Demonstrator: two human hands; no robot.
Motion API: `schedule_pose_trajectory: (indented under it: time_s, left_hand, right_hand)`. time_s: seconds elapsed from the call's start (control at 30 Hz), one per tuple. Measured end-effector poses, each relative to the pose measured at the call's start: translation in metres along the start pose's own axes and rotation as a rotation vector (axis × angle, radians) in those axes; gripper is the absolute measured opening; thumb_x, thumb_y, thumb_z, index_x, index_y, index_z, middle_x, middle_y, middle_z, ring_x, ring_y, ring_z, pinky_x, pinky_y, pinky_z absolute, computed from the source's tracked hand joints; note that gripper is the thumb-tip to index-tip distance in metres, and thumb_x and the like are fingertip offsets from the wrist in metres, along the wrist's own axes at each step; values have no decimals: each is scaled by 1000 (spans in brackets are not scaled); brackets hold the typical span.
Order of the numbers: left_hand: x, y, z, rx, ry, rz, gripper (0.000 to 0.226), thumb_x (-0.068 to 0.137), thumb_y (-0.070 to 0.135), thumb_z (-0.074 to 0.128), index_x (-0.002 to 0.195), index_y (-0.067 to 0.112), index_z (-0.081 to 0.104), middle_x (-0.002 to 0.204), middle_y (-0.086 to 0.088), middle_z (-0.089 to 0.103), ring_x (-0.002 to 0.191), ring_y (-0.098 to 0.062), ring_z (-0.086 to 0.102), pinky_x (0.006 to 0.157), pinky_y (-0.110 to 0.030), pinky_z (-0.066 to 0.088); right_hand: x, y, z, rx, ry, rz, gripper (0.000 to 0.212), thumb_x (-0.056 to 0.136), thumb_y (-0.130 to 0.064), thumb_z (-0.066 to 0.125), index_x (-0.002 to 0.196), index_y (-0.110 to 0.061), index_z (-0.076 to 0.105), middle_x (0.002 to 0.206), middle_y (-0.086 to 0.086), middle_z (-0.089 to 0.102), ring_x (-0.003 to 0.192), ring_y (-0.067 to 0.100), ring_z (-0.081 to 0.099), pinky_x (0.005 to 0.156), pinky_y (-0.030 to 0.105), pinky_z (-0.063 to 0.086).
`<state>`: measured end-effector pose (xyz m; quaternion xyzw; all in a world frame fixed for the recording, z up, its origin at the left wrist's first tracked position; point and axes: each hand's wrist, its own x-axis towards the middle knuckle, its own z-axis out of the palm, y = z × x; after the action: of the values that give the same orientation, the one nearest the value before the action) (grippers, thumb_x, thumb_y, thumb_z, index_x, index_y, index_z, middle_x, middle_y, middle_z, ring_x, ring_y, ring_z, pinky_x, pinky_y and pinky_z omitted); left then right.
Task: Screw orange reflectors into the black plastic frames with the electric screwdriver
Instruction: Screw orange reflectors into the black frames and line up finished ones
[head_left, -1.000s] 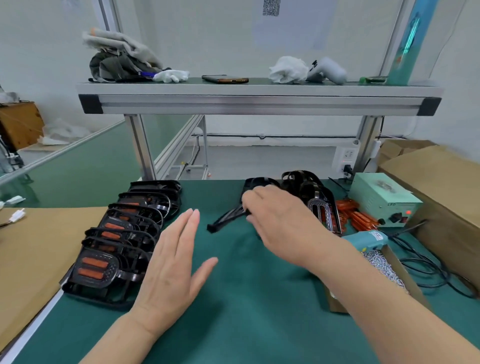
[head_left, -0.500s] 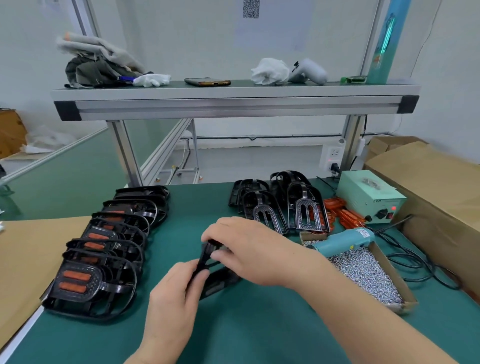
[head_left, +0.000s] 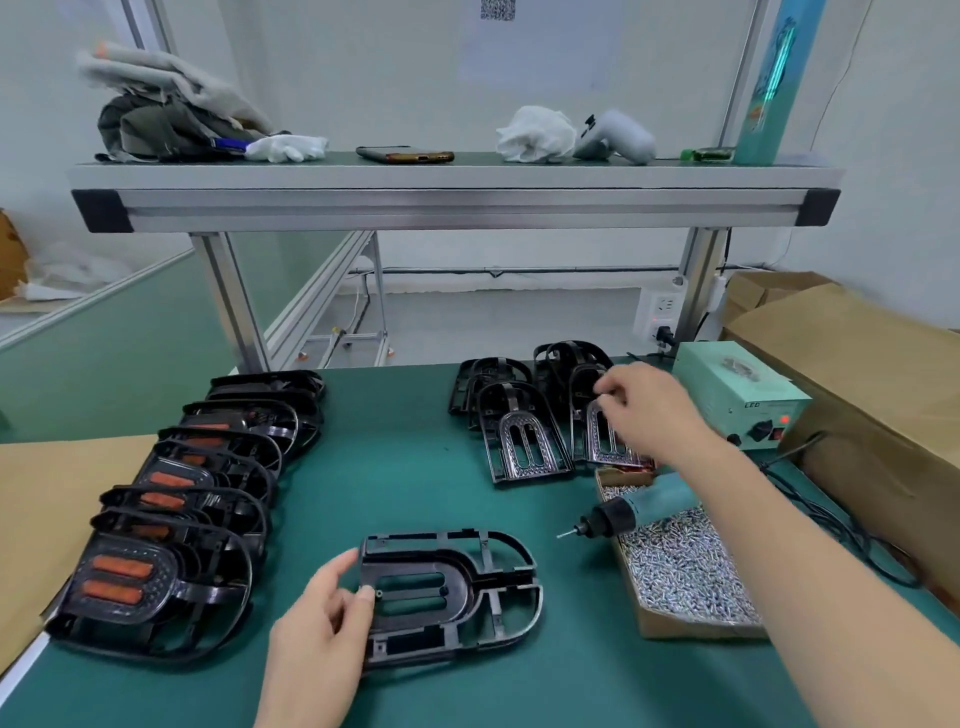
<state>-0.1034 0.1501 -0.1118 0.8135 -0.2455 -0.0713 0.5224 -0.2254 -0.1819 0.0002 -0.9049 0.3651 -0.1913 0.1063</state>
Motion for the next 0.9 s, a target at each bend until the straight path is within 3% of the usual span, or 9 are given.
schedule_pose_trajectory:
  time_s: [0.13, 0.23, 0.37, 0.53, 0.77, 0.9]
  left_hand:
    - [-1, 3, 5, 68, -21, 56, 37, 88, 2, 67, 110, 31, 63, 55, 16, 56, 56, -3, 50, 65, -9, 40]
    - [1, 1, 5, 51, -13, 29, 36, 86, -4, 65, 107, 26, 65, 52, 13, 53, 54, -4, 47, 63, -9, 38]
    - [2, 1, 5, 25, -6, 21, 50, 80, -11, 63, 110, 29, 64, 50, -1, 47, 46, -5, 35, 57, -9, 34]
    - [0, 4, 3, 43, -29, 116, 71, 74, -16, 63, 111, 43, 70, 45, 11, 36, 46, -3, 29, 54, -5, 31]
    - [1, 2, 3, 61, -58, 117, 70, 70, -16, 66, 91, 50, 75, 45, 15, 43, 44, 0, 35, 54, -7, 36]
    - [0, 4, 4, 45, -49, 125, 69, 71, -3, 67, 100, 60, 65, 46, 13, 48, 44, 1, 39, 57, -9, 39]
  right_hand:
    - [35, 50, 6, -153, -41, 255, 31, 93, -7, 51, 121, -8, 65, 125, 16, 62, 109, 35, 61, 85, 37, 48]
    - [49, 68, 15, -254, -160, 325, 31, 93, -8, 49, 122, -4, 62, 120, 17, 65, 101, 33, 61, 75, 33, 47]
    - [59, 80, 28, -295, -219, 341, 36, 96, -8, 46, 128, -4, 60, 127, 17, 64, 112, 35, 61, 82, 36, 50]
    - [64, 88, 33, -322, -266, 327, 43, 93, -3, 43, 132, -10, 60, 131, 13, 63, 117, 33, 59, 93, 39, 52]
    - [67, 95, 33, -362, -319, 321, 46, 92, -2, 45, 134, -13, 61, 133, 11, 63, 116, 32, 60, 95, 38, 52]
    - [69, 100, 35, -387, -334, 326, 44, 92, -4, 46, 133, -12, 61, 131, 11, 63, 114, 31, 61, 92, 37, 53]
